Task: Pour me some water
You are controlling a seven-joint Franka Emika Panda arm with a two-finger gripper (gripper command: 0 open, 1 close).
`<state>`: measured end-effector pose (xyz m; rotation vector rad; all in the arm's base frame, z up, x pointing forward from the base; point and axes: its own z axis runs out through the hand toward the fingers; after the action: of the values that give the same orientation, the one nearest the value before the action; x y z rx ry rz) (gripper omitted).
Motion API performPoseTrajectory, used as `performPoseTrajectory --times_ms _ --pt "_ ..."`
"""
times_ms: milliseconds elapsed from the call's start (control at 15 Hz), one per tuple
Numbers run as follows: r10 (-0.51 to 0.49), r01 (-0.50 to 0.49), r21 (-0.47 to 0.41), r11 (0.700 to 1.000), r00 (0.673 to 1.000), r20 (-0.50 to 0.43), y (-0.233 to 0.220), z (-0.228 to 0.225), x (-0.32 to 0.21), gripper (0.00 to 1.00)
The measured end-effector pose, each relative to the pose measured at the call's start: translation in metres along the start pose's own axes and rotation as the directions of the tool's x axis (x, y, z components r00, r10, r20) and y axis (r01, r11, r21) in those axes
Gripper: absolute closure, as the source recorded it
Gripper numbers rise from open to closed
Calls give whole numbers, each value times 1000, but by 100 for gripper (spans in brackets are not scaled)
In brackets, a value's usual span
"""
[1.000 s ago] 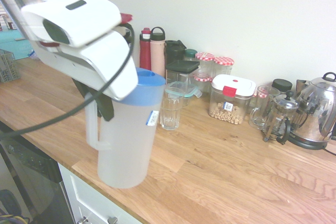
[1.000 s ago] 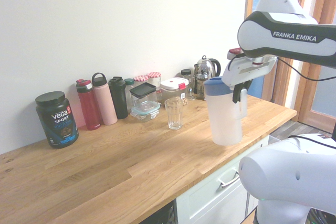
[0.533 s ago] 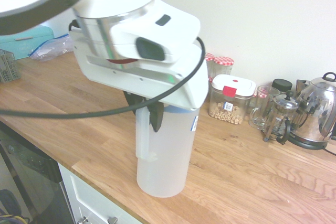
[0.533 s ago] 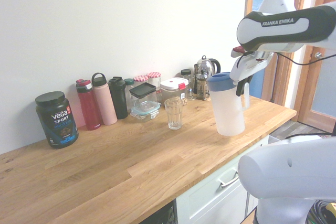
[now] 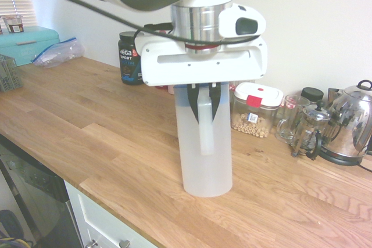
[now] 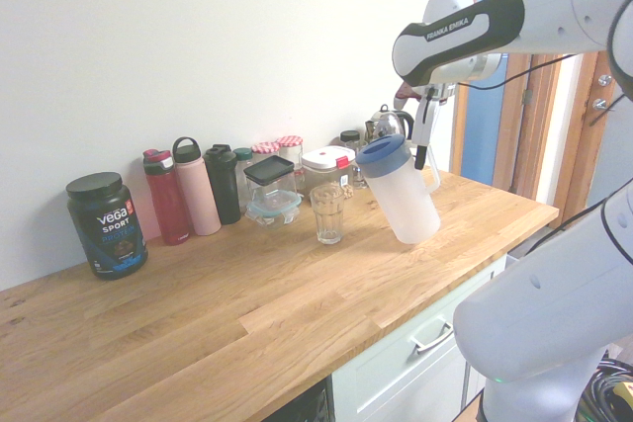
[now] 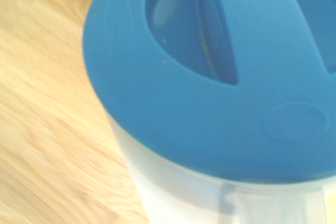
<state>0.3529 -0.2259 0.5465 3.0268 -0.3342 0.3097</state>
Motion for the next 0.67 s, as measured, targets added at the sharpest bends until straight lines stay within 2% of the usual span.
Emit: performPoseTrajectory --times_ms 267,667 --pt "-103 108 -71 992 993 65 -4 -12 21 100" --pt "-216 242 -162 957 963 163 -49 -19 66 100"
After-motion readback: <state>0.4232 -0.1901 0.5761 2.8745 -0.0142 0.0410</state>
